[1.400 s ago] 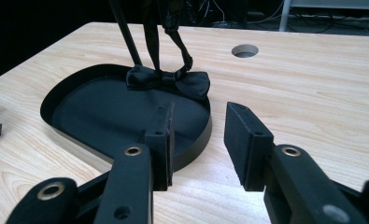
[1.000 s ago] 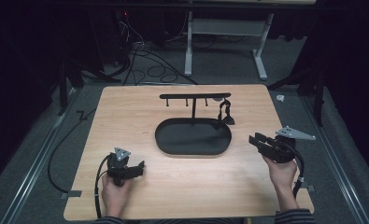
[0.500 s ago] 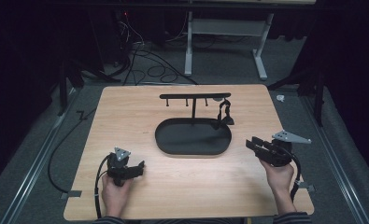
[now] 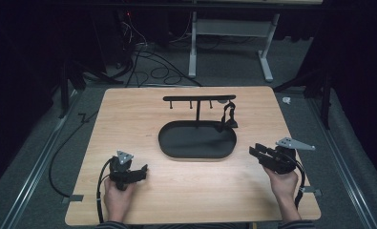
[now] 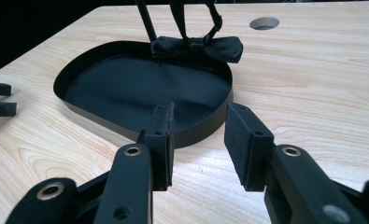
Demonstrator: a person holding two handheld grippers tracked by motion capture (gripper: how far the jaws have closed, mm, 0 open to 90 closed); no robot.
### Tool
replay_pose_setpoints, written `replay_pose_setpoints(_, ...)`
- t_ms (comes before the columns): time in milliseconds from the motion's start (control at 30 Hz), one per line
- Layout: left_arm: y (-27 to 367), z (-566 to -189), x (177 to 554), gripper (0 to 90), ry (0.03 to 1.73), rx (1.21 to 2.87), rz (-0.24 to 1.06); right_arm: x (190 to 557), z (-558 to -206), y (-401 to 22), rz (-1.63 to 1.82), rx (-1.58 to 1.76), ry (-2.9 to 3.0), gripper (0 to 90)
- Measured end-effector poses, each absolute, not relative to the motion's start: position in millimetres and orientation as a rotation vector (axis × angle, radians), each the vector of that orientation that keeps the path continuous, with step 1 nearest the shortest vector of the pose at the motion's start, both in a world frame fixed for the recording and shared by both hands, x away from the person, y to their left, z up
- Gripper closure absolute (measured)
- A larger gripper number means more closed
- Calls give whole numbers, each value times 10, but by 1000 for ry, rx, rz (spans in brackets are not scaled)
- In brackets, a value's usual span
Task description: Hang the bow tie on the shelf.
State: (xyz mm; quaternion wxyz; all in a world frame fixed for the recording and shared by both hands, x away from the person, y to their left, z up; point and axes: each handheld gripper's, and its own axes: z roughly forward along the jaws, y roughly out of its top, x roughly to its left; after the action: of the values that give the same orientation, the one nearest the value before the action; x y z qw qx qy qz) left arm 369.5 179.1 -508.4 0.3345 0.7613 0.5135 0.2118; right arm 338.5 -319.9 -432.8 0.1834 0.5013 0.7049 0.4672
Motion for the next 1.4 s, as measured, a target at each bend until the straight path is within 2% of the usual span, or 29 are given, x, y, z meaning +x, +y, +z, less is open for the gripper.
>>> replay_pose_setpoints(1400,1790,-5085,3696,149,1341,1985,553,3282,-4717,-3137,1267,1472,2053,640)
